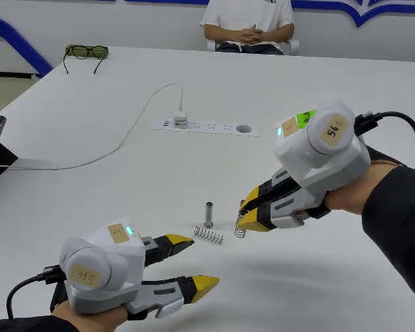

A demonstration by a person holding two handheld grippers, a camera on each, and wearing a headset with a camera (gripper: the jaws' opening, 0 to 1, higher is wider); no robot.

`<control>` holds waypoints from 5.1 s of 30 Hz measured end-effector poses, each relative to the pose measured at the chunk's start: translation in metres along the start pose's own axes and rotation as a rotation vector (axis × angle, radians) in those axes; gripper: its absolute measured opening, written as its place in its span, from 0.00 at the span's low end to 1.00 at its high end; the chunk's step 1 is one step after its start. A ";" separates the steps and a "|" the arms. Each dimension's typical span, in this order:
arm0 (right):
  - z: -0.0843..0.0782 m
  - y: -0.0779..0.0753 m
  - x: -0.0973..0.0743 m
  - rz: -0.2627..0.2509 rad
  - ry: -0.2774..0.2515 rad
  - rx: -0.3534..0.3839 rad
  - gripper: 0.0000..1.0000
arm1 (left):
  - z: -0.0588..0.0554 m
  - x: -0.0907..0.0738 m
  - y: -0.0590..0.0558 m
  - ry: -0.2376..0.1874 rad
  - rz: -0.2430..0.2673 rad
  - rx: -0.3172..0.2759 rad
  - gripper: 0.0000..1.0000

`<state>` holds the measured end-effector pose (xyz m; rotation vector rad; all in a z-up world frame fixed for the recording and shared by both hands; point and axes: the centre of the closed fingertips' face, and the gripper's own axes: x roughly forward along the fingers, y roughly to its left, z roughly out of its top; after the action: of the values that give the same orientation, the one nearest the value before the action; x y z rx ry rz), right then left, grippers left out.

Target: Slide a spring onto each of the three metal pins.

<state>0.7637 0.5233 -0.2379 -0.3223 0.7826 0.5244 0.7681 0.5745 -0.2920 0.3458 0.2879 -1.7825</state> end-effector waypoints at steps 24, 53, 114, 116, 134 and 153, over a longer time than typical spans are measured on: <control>-0.011 -0.059 0.003 -0.150 -0.005 0.104 0.12 | -0.002 -0.003 0.004 -0.001 0.012 -0.013 0.44; -0.019 -0.070 0.024 -0.149 0.010 0.149 0.12 | -0.007 -0.003 0.005 0.010 0.014 -0.020 0.43; -0.062 -0.056 0.049 -0.175 0.053 0.236 0.15 | -0.008 -0.005 0.009 0.012 0.026 -0.024 0.43; -0.063 -0.054 0.050 -0.172 0.051 0.240 0.15 | -0.007 -0.006 0.009 0.012 0.028 -0.023 0.43; -0.046 -0.022 0.075 -0.107 0.034 0.227 0.15 | -0.005 -0.007 0.010 0.007 0.029 -0.016 0.43; -0.048 -0.022 0.103 -0.095 0.056 0.250 0.13 | -0.008 -0.009 0.016 0.011 0.040 -0.023 0.43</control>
<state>0.8091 0.5169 -0.3446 -0.1418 0.8731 0.3247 0.7862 0.5821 -0.2960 0.3427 0.3066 -1.7374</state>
